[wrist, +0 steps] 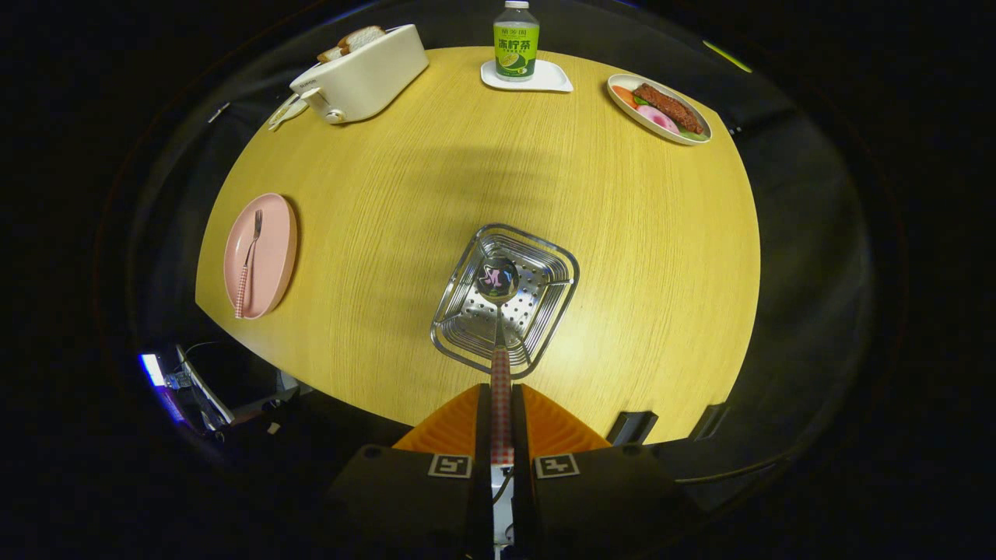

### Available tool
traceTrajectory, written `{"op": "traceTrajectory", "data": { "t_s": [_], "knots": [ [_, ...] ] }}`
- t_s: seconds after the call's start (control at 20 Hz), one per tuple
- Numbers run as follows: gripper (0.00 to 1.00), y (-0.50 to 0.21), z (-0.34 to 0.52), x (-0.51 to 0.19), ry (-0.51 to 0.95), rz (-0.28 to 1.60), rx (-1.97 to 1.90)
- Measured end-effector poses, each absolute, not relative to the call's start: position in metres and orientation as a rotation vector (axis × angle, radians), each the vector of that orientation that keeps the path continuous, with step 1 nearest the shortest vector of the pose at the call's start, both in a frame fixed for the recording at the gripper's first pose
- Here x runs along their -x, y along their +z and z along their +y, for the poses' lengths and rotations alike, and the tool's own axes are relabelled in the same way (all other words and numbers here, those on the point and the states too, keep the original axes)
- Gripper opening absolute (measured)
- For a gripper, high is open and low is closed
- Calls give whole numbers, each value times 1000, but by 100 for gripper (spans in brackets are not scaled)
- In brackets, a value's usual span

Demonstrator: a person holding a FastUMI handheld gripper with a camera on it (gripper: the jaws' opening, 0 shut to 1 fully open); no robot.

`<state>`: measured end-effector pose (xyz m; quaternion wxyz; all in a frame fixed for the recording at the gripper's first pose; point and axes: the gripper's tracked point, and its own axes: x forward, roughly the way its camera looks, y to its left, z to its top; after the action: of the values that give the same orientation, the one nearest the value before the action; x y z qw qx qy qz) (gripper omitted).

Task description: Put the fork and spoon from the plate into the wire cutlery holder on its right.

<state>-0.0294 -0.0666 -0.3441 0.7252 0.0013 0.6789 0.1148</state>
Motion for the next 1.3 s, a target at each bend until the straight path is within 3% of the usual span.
{"op": "traceTrajectory", "data": {
  "t_s": [0.3, 0.75, 1.1, 1.3],
  "knots": [
    [15, -351, -65, 18, 233, 1484, -21],
    [39, -287, -65, -8, 224, 1246, -101],
    [40, -211, 50, -12, 456, 1101, -174],
    [40, -211, 153, 4, 634, 1076, -161]
  ]
}}
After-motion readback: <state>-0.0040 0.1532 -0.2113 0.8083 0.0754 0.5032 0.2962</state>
